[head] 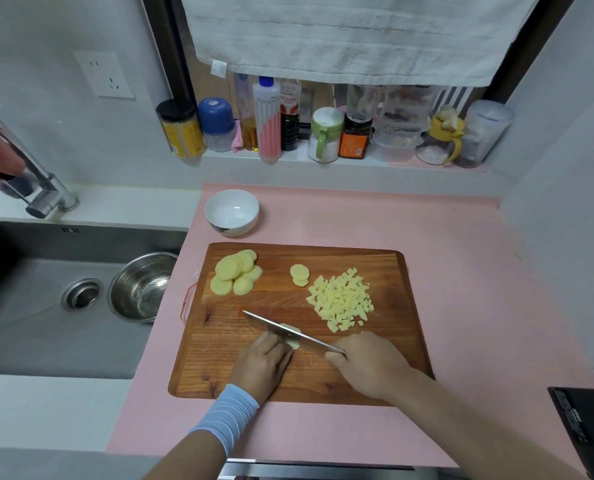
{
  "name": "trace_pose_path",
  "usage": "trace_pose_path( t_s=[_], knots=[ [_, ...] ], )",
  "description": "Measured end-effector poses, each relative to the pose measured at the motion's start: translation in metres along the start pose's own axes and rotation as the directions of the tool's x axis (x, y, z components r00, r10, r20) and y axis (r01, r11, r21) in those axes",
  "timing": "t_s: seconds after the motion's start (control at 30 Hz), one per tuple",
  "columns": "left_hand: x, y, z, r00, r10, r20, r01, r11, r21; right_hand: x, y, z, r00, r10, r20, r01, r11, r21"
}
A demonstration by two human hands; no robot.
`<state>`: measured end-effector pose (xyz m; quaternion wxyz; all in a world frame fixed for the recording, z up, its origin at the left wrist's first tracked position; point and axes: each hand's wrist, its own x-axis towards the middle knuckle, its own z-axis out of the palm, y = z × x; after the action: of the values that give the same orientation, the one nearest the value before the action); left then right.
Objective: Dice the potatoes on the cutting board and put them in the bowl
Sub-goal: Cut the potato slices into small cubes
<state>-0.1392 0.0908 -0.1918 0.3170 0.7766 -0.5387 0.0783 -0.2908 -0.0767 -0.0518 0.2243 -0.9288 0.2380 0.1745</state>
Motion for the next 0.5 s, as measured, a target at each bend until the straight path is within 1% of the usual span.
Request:
trace_pose_path(
  t_s=[0.23, 0.37, 0.5],
  knots=[
    [0.002, 0.004, -0.003, 0.999, 0.028, -0.026, -0.029, 0.999, -0.027, -0.004, -0.002, 0.01, 0.998, 0.069, 0.014, -0.07, 0.997, 0.033],
    [0.001, 0.002, -0.003, 1.0, 0.016, -0.011, -0.017, 0.998, -0.061, 0.003, -0.007, 0.011, 0.994, 0.103, 0.032, -0.105, 0.993, 0.051],
    [-0.001, 0.001, -0.004, 1.0, 0.004, 0.016, -0.002, 0.995, -0.096, 0.005, -0.008, 0.011, 0.993, 0.107, 0.05, -0.11, 0.992, 0.054]
  ],
)
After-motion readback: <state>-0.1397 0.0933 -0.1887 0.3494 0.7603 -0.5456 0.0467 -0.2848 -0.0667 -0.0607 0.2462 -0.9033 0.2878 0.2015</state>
